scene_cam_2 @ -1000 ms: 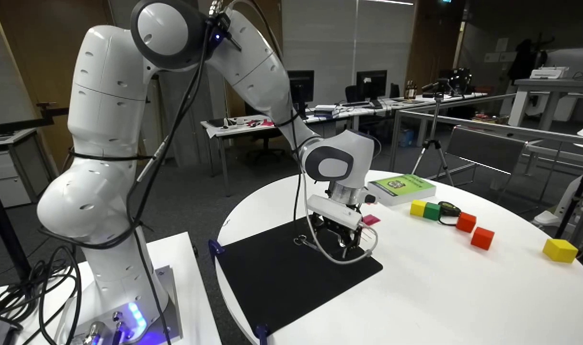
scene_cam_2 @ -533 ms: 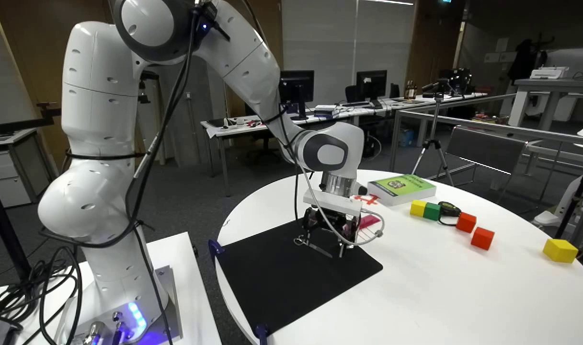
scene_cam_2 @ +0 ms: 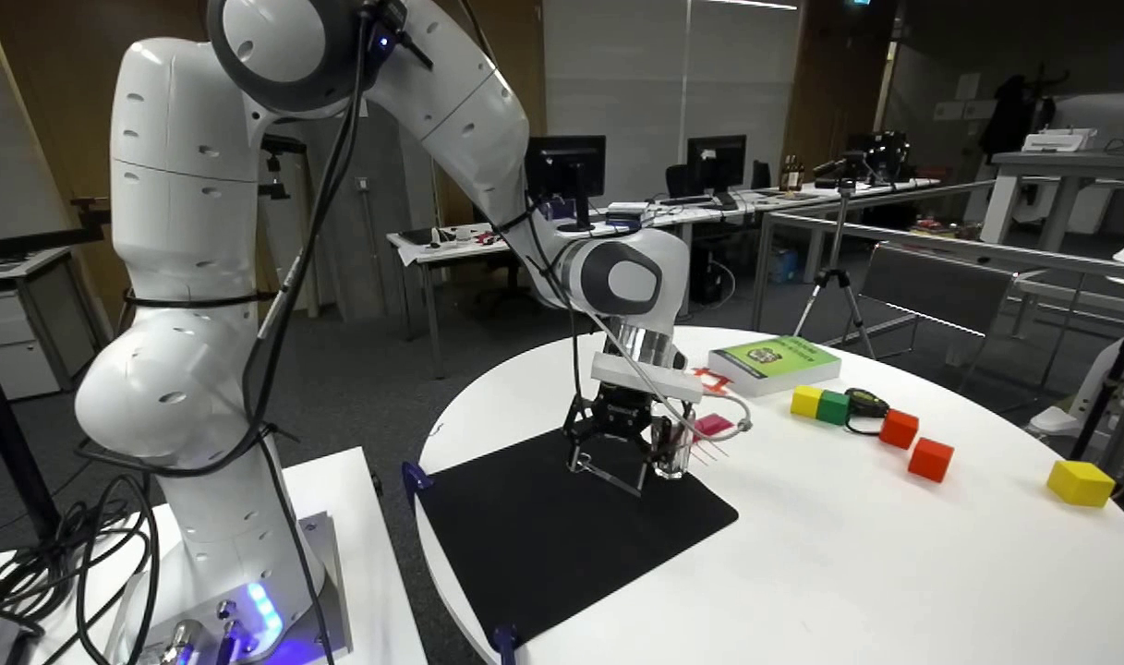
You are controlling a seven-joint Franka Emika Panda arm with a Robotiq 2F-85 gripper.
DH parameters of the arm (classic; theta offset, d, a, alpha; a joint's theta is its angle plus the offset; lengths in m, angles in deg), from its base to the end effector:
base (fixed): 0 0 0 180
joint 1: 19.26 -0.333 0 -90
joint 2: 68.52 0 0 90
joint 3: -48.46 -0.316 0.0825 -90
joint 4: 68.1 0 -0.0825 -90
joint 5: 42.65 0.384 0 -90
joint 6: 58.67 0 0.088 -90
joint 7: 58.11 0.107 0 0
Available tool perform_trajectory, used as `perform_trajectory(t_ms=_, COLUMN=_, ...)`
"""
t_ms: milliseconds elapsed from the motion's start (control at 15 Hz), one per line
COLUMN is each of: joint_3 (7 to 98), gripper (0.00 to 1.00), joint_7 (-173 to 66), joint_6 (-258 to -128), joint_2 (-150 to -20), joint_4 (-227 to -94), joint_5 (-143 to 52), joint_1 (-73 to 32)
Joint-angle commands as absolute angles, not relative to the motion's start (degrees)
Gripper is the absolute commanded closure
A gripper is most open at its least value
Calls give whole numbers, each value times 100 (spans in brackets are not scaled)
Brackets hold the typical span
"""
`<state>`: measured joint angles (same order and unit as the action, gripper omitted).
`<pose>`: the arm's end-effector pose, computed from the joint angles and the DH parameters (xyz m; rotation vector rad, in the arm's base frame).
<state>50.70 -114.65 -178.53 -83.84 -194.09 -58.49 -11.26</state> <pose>0.5012 -0.1044 0.2375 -2.6821 -1.4502 0.6699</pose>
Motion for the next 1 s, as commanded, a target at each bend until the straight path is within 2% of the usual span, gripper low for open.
perform_trajectory(t_ms=0, joint_3=5088, gripper=0, joint_7=-11466, joint_6=-17846, joint_2=-8403, joint_4=-19400, joint_5=-5841, joint_1=-1145)
perform_trajectory(t_ms=133, joint_3=5087, gripper=0, joint_7=-11465, joint_6=-17847, joint_2=-8433, joint_4=-19400, joint_5=-5841, joint_1=-1143)
perform_trajectory(t_ms=533, joint_3=4900, gripper=0, joint_7=-12298, joint_6=-19091, joint_2=-8636, joint_4=-19681, joint_5=-5475, joint_1=-970)
perform_trajectory(t_ms=933, joint_3=4506, gripper=0, joint_7=-14079, joint_6=-18951, joint_2=-8675, joint_4=-19812, joint_5=-4477, joint_1=-869)
